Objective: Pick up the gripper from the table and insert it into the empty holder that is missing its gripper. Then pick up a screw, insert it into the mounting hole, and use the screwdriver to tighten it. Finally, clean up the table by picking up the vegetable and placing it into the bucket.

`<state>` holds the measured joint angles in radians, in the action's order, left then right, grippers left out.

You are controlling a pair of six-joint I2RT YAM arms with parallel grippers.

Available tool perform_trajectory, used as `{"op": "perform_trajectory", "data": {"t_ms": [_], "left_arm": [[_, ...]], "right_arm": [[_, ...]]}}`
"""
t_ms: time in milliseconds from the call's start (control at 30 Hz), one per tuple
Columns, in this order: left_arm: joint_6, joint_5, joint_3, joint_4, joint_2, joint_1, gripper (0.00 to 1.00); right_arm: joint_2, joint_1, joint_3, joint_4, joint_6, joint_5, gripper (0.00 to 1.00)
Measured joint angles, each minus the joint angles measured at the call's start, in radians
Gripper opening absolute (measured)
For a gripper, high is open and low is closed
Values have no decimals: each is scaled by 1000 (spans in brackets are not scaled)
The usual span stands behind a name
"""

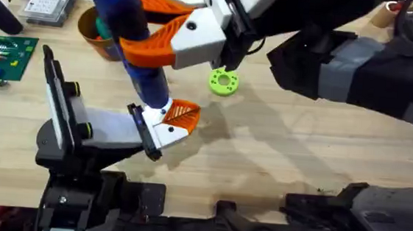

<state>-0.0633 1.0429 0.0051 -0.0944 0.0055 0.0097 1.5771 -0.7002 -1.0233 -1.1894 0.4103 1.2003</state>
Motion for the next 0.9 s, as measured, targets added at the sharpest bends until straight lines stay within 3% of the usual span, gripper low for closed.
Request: {"op": "perform_trajectory", "data": {"t_ms": [900], "left_arm": [[0,0,0,0,0,0,18]], "right_arm": [[16,0,0,0,0,15,67]]}}
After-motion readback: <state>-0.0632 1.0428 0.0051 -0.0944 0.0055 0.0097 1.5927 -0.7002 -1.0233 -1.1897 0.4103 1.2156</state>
